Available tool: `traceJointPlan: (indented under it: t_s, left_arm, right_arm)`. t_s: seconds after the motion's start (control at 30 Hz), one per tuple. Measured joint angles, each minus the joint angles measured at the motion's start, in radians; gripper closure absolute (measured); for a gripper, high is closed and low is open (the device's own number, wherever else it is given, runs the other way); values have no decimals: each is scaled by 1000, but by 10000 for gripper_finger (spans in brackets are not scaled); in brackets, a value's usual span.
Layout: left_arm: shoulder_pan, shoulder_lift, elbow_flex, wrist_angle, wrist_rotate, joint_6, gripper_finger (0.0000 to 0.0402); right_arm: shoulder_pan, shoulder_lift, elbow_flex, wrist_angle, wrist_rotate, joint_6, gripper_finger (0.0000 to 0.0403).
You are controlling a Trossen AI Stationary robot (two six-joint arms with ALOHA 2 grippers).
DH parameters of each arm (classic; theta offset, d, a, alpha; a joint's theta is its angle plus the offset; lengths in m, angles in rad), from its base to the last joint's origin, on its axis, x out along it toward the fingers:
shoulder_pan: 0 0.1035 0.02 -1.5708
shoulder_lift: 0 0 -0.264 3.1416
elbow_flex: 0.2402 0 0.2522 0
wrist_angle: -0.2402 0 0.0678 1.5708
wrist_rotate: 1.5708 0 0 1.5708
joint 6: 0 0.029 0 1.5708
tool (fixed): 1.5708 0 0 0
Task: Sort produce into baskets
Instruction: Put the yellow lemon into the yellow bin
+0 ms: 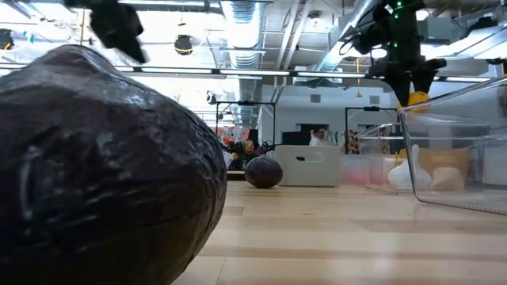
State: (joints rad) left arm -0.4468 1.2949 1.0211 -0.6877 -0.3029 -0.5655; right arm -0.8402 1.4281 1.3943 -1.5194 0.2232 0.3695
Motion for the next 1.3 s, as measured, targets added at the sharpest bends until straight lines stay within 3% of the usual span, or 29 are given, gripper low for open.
traceJointPlan:
  t_s: [0.1, 0.47, 0.7, 0.93, 1.3]
  left_arm:
    - [18, 0, -33, 165, -47, 83, 151]
    - [114, 0, -221, 839, -52, 354, 152]
    - [190, 0, -381, 1114, -46, 372, 152]
    - [264, 0, -489, 1112, -43, 360, 153]
    - [294, 0, -491, 983, -37, 399, 153]
  right_arm:
    - [1, 0, -19, 14, 0, 0, 141]
    - [23, 0, -36, 70, -12, -3, 142]
    - [23, 0, -36, 69, -12, -3, 142]
    - [23, 0, -36, 70, -13, -3, 142]
    - [23, 0, -37, 96, -13, -2, 142]
